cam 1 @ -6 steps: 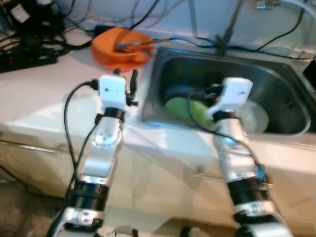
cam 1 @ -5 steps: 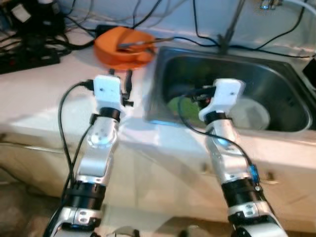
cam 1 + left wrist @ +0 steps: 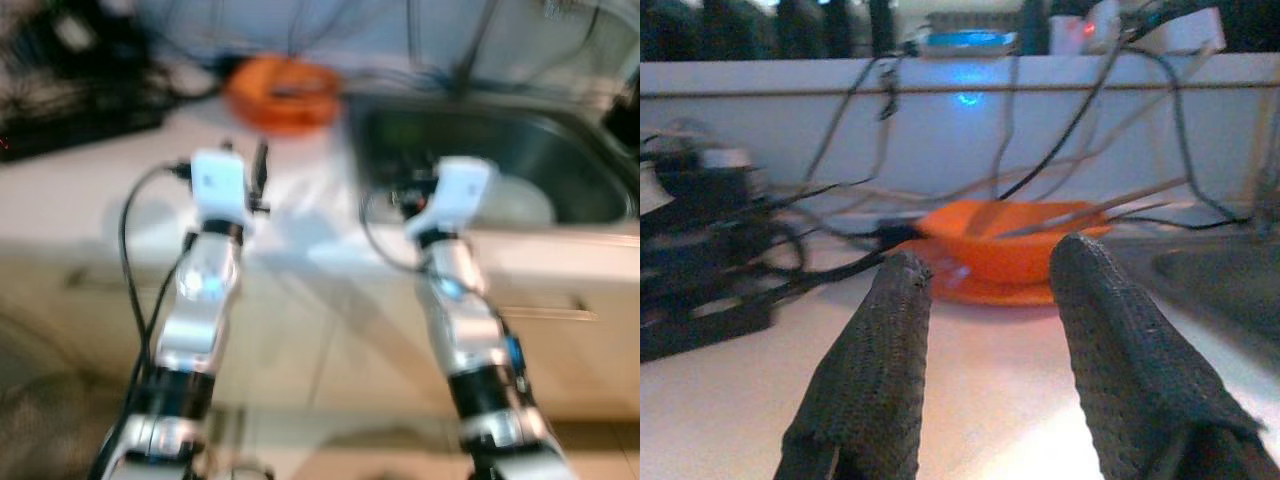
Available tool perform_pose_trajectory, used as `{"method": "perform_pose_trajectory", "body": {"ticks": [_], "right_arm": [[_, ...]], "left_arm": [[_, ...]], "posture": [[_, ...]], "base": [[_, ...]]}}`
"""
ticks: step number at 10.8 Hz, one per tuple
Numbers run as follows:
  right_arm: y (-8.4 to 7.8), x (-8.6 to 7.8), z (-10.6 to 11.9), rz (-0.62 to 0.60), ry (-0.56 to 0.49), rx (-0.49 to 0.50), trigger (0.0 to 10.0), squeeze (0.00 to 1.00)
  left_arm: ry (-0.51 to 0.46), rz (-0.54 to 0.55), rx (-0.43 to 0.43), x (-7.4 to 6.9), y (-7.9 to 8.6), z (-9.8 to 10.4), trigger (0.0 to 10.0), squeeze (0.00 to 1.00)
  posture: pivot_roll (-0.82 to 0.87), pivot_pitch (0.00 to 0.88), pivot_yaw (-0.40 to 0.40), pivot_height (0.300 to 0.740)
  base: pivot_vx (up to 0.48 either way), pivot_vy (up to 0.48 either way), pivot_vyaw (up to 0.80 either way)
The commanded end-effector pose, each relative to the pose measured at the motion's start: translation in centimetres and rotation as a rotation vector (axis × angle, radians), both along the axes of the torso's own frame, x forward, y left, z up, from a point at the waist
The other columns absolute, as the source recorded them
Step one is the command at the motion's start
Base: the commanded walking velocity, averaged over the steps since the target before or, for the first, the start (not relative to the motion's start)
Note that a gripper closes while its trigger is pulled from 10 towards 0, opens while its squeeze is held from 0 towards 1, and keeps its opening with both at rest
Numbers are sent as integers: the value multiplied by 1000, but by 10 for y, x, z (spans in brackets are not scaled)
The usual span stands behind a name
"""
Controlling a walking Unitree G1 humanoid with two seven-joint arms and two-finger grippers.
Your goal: Kitchen organization
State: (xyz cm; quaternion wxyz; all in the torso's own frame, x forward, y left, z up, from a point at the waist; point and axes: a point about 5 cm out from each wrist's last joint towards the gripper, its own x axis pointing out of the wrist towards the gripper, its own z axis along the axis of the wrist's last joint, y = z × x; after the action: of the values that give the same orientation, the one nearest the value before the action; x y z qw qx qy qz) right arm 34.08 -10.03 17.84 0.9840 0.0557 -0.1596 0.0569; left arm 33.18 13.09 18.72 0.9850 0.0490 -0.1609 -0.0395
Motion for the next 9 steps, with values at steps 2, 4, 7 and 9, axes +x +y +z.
{"method": "perform_pose_trajectory", "body": {"ticks": [2,4,7,9], "right_arm": [[-11,0,-4,-39,22,-8,10000,0],[-11,1,-3,-42,21,-2,10000,0],[-11,1,-3,-37,20,-31,10000,0],[-10,1,-3,-33,14,-30,10000,0]], "left_arm": [[1,-58,-3,-1,-14,1,10000,0],[-2,-64,2,-1,-14,3,10000,0],[7,-58,1,0,-12,2,10000,0],[8,-58,0,0,-12,2,10000,0]], "posture": [[60,74,-38,740],[63,78,-39,740],[61,78,-38,740],[63,80,-41,740]], "base": [[0,0,0],[0,0,0],[345,0,0],[347,0,559]]}}
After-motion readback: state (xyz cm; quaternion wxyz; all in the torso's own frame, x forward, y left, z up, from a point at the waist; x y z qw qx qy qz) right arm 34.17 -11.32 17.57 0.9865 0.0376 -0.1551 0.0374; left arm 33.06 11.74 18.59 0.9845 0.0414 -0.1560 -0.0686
